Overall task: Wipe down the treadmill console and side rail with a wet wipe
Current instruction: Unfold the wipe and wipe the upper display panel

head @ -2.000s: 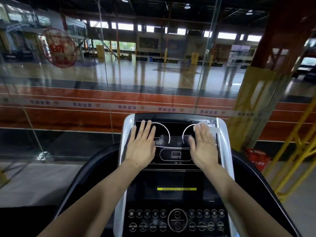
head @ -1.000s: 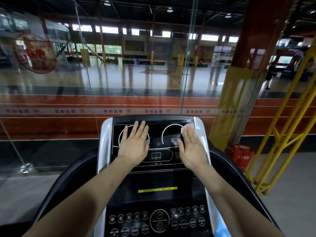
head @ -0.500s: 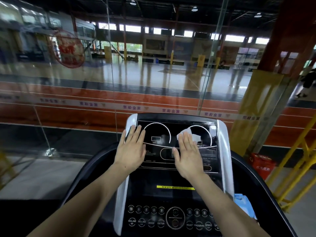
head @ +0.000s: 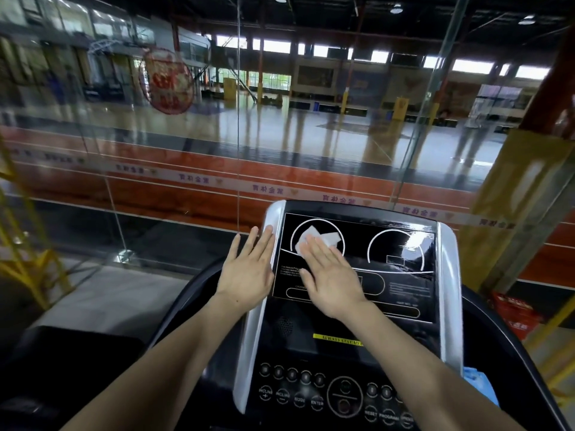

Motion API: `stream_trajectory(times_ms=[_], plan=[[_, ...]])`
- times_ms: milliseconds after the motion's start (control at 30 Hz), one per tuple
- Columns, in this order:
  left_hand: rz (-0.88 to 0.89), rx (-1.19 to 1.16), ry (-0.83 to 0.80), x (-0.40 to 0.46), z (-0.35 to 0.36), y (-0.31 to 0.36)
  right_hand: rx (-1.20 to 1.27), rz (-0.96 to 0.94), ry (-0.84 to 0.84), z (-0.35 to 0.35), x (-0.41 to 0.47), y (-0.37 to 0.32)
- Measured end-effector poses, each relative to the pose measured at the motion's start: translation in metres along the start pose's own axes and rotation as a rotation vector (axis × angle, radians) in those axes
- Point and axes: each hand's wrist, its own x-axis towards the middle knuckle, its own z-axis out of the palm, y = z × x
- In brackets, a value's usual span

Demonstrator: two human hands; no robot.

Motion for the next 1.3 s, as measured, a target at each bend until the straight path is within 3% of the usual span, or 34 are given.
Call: stream_trajectory(times_ms=[200, 333, 433, 667, 867, 1067, 1200, 1300], plan=[[0.008, -0.019, -0.018, -0.001, -0.004, 0.0, 0.081, 0.145, 0.058, -0.011, 0.012, 0.012], [0.016, -0.009, -0.024, -0.001, -0.004, -0.003, 0.047, -0.036, -0.02, -0.005, 0.02, -0.02], [0.032, -0.008, -0.026, -0.002, -0.003, -0.007, -0.008, -0.118, -0.057, -0.001, 0.0, -0.008], [0.042, 0.028, -0.078, 0.001, -0.008, -0.011, 0.025, -0.035, -0.024, -0.01, 0.034, -0.018], [0.05, 0.047, -0.075, 0.0, -0.01, -0.012, -0.051, -0.15, -0.068, -0.001, -0.007, 0.0], [0.018, 0.004, -0.065, 0.0, -0.009, -0.004, -0.001, 0.054, 0.003, -0.009, -0.02, 0.012], [0.007, 0.007, -0.017, -0.001, -0.003, -0.002, 0.034, -0.013, -0.017, 0.006, -0.014, -0.025], [-0.002, 0.01, 0.017, -0.001, 0.0, 0.005, -0.043, 0.02, -0.016, 0.009, -0.027, -0.004]])
